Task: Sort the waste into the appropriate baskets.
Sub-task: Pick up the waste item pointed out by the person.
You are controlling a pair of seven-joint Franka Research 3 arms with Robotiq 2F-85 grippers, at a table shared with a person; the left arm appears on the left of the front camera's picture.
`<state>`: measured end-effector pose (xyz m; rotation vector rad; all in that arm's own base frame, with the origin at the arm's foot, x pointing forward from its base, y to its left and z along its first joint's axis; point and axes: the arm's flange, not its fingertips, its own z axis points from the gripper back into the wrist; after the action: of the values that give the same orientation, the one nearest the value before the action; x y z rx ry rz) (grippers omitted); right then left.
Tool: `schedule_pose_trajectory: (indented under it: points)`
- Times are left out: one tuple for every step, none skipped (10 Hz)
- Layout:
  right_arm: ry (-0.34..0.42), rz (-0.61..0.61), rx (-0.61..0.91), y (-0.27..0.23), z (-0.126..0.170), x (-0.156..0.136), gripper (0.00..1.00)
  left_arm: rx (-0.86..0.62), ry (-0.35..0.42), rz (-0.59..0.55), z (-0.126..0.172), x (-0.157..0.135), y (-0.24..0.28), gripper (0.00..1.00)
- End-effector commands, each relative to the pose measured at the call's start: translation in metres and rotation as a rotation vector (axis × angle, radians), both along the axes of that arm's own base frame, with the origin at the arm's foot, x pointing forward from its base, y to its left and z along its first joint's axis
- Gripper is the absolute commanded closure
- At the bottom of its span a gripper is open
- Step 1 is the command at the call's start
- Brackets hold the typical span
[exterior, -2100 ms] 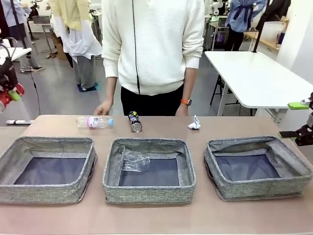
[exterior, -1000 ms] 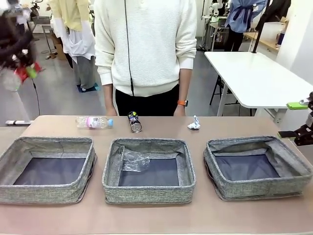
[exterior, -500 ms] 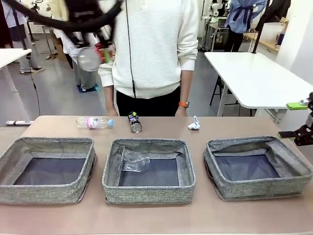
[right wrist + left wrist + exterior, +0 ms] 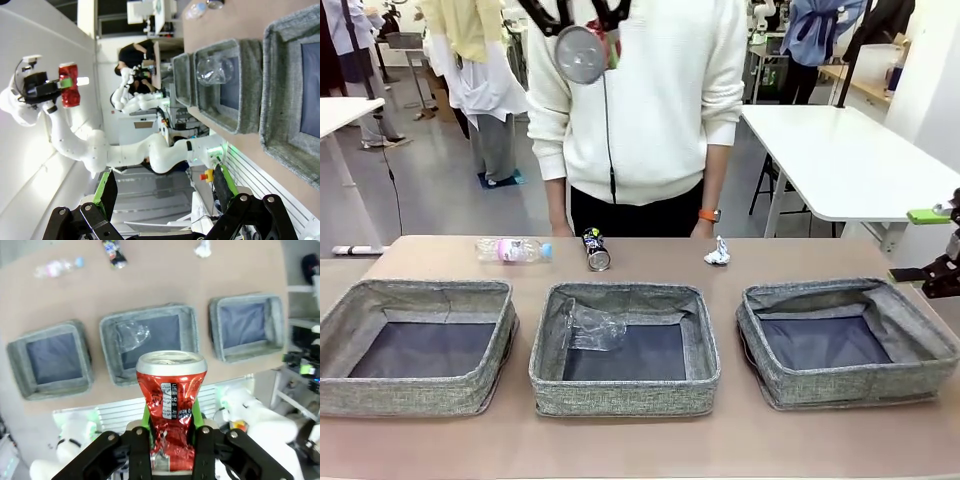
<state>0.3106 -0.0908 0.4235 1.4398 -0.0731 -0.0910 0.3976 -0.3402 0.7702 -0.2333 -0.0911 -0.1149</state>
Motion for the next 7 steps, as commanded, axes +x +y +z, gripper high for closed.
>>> schedule_pose_trajectory:
  points:
    - [0.002,-0.004,0.008,0.001,0.003,0.000,0.00,0.016,-0.011,0.019,-0.004,-0.002,0.009,0.67]
    - [0.002,-0.004,0.008,0.001,0.003,0.000,0.00,0.016,-0.011,0.019,-0.004,-0.002,0.009,0.67]
    - [0.002,-0.004,0.008,0.001,0.003,0.000,0.00,0.016,-0.011,0.019,-0.004,-0.002,0.009,0.67]
    - [0.002,-0.004,0.008,0.001,0.003,0.000,0.00,0.016,-0.011,0.019,-0.004,-0.002,0.009,0.67]
    - [0.002,-0.004,0.008,0.001,0.003,0.000,0.00,0.016,-0.011,0.019,-0.004,-0.002,0.009,0.67]
    - [0.002,-0.004,0.008,0.001,0.003,0.000,0.00,0.007,0.004,0.008,-0.003,0.003,0.003,0.67]
    - [0.002,-0.004,0.008,0.001,0.003,0.000,0.00,0.030,0.031,0.054,-0.011,0.006,-0.003,0.67]
